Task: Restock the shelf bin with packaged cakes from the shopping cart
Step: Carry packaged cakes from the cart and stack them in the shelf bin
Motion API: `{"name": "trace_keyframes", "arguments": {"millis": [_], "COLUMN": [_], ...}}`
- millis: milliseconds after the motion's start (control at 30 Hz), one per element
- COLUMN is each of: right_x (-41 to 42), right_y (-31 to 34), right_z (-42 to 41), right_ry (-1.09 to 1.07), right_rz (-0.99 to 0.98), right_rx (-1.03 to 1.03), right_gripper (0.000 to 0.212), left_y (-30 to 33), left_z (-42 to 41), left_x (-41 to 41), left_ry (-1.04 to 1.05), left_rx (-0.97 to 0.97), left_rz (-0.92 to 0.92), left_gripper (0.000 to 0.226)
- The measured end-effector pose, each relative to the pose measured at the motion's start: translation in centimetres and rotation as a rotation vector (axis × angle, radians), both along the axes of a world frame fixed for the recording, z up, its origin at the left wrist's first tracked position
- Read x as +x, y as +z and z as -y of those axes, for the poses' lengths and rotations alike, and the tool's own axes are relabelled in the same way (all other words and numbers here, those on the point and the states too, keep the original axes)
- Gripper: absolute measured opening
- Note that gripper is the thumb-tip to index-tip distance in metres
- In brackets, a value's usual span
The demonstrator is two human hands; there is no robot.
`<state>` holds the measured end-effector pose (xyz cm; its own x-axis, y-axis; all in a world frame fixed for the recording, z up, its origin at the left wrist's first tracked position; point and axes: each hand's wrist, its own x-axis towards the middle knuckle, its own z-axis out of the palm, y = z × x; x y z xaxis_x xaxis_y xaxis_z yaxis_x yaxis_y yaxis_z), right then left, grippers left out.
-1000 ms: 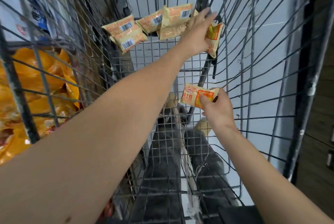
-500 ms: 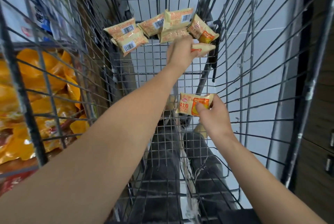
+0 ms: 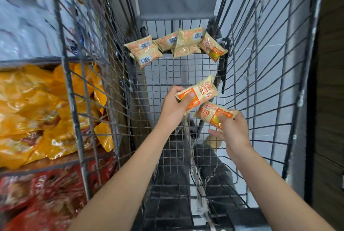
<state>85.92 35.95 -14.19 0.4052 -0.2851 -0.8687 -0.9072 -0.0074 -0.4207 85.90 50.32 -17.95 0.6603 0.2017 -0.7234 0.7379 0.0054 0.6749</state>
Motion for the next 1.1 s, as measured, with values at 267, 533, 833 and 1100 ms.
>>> {"name": "trace_keyframes", "arguments": {"millis": [267, 533, 833, 1100], "right_x": [0.5, 0.8, 1.4, 2.0], "right_y": [1.5, 1.1, 0.5, -0.7], "right_z": [0.0, -0.2, 0.7, 0.3], "right_ry": [-0.067, -0.118, -0.004, -0.054], "right_rz": [0.046, 0.132, 0.161, 0.107], "right_rx": [0.104, 0.276, 0.224, -0.008], "right_gripper": [0.023, 0.032, 0.023, 0.023], "left_y": [2.5, 3.4, 3.7, 0.7], "left_z": [0.0, 3.1, 4.2, -0.3], "left_x": [-0.5, -1.7, -0.6, 5.8], "left_ry": [0.136, 0.393, 0.217, -0.109], "left_rx": [-0.158, -0.673, -0.819, 0.352], "left_rz": [-0.155, -0.279, -0.359, -0.059], "left_gripper": [0.018, 0.034, 0.029, 0.023]}}
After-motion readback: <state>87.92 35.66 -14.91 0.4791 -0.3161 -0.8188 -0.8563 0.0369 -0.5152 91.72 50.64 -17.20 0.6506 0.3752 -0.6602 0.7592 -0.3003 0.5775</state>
